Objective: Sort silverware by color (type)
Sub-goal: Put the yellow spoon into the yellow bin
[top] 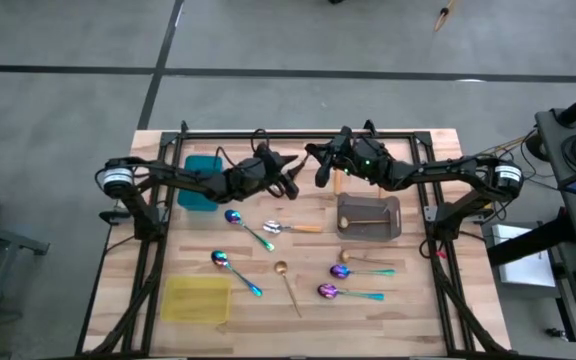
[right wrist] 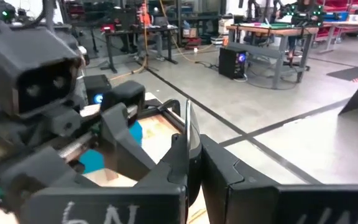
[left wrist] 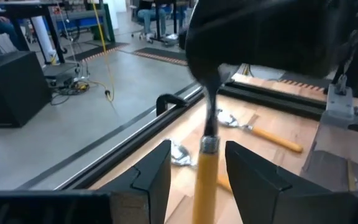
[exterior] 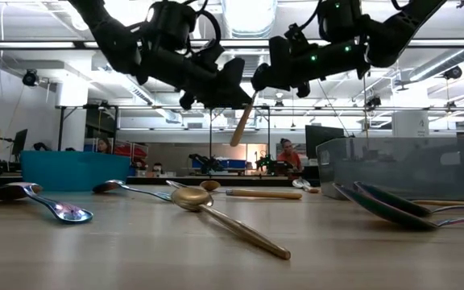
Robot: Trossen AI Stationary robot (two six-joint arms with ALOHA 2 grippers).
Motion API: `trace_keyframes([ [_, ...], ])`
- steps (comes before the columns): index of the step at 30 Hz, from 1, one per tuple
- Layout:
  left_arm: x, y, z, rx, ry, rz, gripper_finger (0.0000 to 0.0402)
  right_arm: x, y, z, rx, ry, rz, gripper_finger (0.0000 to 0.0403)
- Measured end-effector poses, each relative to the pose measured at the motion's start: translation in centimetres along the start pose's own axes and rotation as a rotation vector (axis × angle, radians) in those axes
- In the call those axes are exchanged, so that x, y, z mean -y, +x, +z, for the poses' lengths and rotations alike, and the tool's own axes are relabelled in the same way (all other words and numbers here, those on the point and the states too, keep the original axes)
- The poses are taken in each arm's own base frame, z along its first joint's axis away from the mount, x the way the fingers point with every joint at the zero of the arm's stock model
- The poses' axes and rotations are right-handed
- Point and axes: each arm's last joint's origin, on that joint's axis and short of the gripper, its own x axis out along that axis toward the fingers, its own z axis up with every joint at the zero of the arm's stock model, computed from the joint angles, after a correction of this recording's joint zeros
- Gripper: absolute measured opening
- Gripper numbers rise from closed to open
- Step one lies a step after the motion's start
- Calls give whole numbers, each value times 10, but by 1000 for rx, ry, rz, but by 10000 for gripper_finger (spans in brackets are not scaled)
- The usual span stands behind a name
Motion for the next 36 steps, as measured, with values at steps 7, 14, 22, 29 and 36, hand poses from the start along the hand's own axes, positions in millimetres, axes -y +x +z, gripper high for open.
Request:
trace_keyframes([
  [7, 4, 7, -7, 52, -21, -8, 133, -1, 0, 1, 7, 36, 1, 12],
  [14, 8, 16, -12, 62, -24, -10, 133, -5, -1, 2, 22, 33, 16, 12],
  [22, 16, 26, -8, -24, 46, 46, 100, -5, -1, 2, 18, 24, 14, 12],
  [29, 18, 25, -9, -70, 76, 103, 39, -5, 0, 1, 15, 20, 13, 12],
  [36, 19, 25, -9, -75, 59, 101, 29, -4, -1, 1, 10, 11, 3, 12],
])
